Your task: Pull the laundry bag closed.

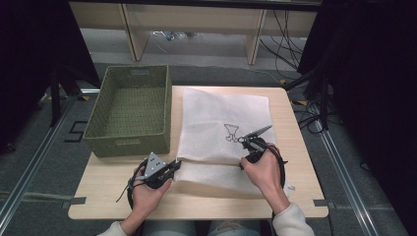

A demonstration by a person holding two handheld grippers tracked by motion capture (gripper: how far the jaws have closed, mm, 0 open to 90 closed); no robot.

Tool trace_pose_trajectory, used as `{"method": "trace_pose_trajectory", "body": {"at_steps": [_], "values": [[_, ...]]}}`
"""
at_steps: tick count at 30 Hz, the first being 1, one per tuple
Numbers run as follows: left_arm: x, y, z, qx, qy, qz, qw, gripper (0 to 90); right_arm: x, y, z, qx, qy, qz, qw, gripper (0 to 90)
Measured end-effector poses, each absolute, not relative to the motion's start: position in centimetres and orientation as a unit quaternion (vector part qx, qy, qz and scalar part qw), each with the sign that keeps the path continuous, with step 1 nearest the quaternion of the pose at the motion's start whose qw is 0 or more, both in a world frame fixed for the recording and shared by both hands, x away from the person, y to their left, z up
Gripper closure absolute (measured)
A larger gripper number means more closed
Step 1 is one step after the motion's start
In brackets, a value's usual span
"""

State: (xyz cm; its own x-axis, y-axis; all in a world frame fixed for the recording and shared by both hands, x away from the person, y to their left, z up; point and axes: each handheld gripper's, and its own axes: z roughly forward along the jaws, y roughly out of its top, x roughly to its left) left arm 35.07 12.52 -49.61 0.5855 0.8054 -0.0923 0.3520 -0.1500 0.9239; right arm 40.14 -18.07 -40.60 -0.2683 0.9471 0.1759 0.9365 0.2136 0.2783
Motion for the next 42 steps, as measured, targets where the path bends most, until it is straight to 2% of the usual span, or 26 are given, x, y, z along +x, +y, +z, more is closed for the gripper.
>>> {"method": "trace_pose_trajectory", "body": {"at_steps": [2,5,42], "values": [[35.12,12.56,-49.59,0.729,0.393,0.223,0.515,84.6,40.31,-18.29,-40.85,0.588,0.790,0.171,0.029,88.5],[35.12,12.56,-49.58,0.729,0.393,0.224,0.514,84.6,40.18,-18.07,-40.61,0.606,0.779,0.160,0.013,88.5],[35.12,12.57,-49.60,0.730,0.393,0.223,0.514,84.6,40.20,-18.65,-40.55,0.599,0.784,0.162,0.019,88.5]]}}
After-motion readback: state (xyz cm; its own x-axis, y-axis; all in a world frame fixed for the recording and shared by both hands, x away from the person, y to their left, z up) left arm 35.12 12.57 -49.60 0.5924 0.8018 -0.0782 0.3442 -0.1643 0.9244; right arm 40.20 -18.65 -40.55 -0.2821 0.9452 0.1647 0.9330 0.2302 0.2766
